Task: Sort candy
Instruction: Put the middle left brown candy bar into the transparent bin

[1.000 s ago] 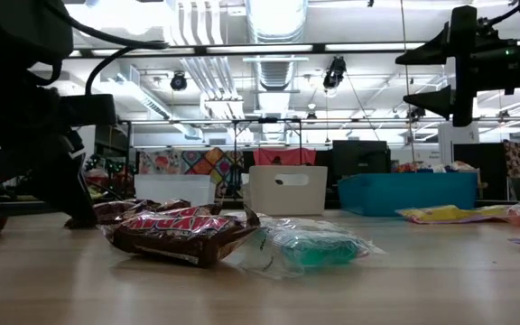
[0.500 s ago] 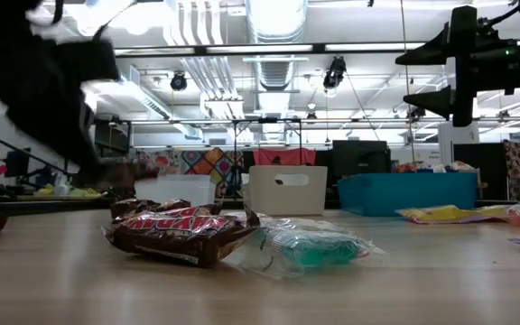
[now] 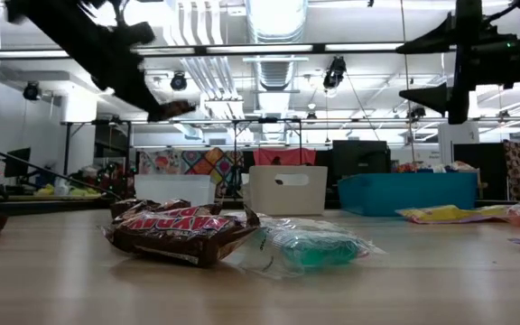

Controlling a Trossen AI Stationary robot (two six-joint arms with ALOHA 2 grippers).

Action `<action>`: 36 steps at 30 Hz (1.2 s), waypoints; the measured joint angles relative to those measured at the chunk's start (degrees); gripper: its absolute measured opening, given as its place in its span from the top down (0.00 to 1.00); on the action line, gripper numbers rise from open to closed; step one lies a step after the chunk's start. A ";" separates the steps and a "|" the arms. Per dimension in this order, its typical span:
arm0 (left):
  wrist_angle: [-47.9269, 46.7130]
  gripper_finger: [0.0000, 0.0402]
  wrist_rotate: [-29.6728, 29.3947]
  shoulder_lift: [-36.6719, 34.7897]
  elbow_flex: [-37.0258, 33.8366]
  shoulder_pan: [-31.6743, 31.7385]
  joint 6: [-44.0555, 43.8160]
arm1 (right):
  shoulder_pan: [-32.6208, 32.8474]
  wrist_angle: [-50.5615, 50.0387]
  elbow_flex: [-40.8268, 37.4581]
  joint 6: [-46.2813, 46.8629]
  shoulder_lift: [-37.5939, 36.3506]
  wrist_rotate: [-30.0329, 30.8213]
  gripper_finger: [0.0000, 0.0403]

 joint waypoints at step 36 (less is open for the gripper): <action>-10.98 0.92 18.92 27.24 15.05 25.39 10.72 | 0.00 -57.94 31.78 14.41 19.54 -4.52 0.01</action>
